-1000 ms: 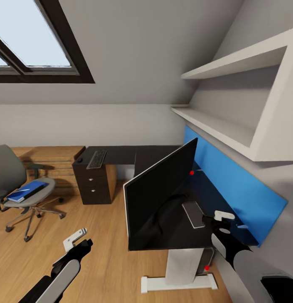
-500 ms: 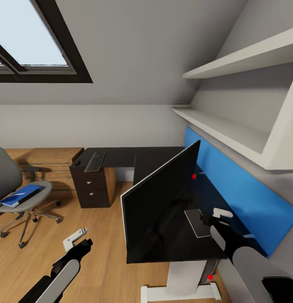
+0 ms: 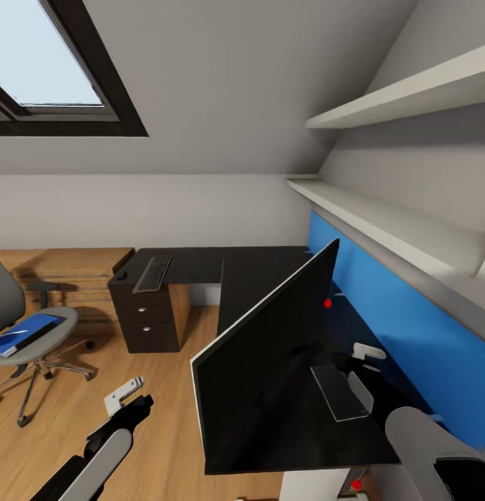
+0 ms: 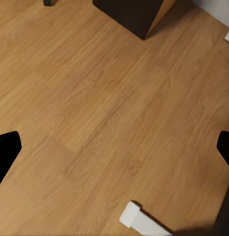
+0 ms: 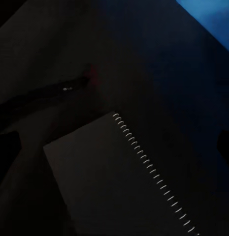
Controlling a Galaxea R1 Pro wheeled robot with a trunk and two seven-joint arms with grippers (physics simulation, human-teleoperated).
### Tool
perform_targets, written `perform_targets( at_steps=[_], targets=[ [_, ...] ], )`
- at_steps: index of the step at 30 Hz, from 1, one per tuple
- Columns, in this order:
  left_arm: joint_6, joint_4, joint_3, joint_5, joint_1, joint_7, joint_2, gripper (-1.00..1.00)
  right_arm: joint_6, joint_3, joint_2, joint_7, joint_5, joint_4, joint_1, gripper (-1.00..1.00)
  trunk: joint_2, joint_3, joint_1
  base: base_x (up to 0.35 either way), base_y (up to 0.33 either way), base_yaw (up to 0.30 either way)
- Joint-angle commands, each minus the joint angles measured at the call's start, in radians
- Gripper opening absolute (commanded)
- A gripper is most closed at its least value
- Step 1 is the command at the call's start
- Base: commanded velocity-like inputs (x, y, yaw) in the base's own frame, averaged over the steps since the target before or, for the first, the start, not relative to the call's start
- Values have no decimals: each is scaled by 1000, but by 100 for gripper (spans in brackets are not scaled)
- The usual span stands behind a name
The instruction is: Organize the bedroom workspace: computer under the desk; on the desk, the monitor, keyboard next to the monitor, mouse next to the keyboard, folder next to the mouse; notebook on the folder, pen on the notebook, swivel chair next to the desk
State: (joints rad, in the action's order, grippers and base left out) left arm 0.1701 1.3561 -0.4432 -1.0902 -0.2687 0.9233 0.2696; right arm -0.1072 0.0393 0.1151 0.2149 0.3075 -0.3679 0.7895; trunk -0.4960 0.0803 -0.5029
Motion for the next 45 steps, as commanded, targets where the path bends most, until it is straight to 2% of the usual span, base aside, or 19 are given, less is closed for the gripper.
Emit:
perform_targets(
  at_steps=[1, 17, 31, 45],
  targets=[
    [5, 1, -2, -2, -1, 6, 1, 100, -6, 4, 1, 5, 4, -2, 0, 100, -2, 2, -1, 130, 0, 0],
    [6, 1, -3, -1, -1, 6, 0, 100, -5, 5, -1, 4, 7, -3, 0, 100, -2, 2, -1, 30, 0, 0],
    [5, 1, -3, 0, -1, 6, 0, 100, -5, 4, 0, 4, 7, -3, 0, 100, -2, 2, -1, 227, -71, 0],
    [4, 2, -2, 1, -1, 6, 0, 100, -5, 4, 0, 4, 7, -3, 0, 100, -2, 2, -1, 76, -64, 0]
  ],
)
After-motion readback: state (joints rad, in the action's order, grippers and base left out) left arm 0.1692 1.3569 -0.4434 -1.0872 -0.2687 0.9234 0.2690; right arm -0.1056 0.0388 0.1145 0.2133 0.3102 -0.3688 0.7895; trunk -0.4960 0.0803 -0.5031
